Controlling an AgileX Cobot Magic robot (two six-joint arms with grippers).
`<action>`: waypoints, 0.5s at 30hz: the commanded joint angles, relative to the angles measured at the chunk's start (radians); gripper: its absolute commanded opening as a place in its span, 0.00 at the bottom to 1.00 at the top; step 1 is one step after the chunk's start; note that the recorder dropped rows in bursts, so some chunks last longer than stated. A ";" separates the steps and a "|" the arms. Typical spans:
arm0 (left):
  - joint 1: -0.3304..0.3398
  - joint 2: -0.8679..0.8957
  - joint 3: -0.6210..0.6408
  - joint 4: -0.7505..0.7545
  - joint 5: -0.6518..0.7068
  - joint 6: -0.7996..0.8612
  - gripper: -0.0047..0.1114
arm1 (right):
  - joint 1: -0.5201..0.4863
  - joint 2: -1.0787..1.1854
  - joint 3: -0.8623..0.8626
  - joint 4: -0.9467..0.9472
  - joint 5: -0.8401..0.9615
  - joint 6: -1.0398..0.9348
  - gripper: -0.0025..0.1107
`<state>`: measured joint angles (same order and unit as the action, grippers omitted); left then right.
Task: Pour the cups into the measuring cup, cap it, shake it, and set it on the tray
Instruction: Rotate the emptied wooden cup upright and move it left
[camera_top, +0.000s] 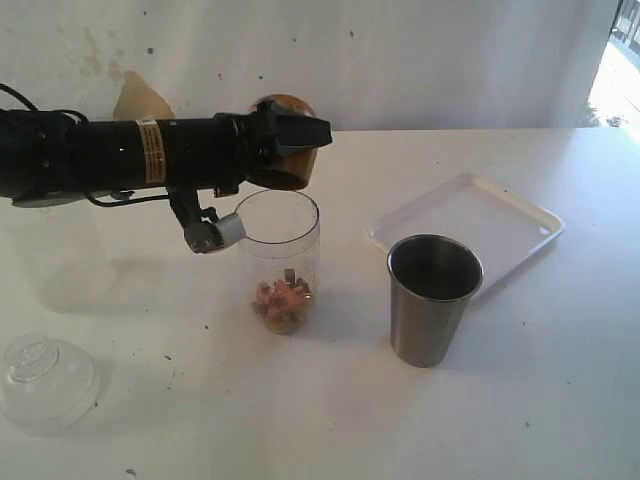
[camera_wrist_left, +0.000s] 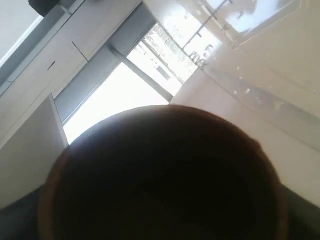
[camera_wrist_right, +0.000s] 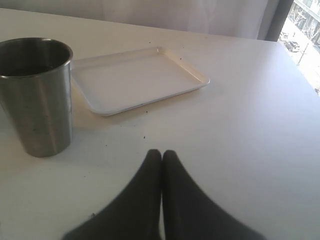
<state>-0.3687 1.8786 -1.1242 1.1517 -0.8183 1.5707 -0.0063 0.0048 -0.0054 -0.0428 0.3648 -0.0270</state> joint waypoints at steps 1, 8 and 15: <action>-0.003 -0.005 -0.006 -0.071 -0.027 -0.100 0.04 | -0.004 -0.005 0.005 -0.006 -0.011 0.005 0.02; -0.003 -0.005 -0.006 -0.224 -0.045 -0.540 0.04 | -0.004 -0.005 0.005 -0.006 -0.011 0.005 0.02; -0.003 -0.005 -0.006 -0.422 -0.204 -0.982 0.04 | -0.004 -0.005 0.005 -0.006 -0.011 0.005 0.02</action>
<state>-0.3687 1.8786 -1.1242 0.8469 -0.9222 0.7611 -0.0063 0.0048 -0.0054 -0.0428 0.3648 -0.0270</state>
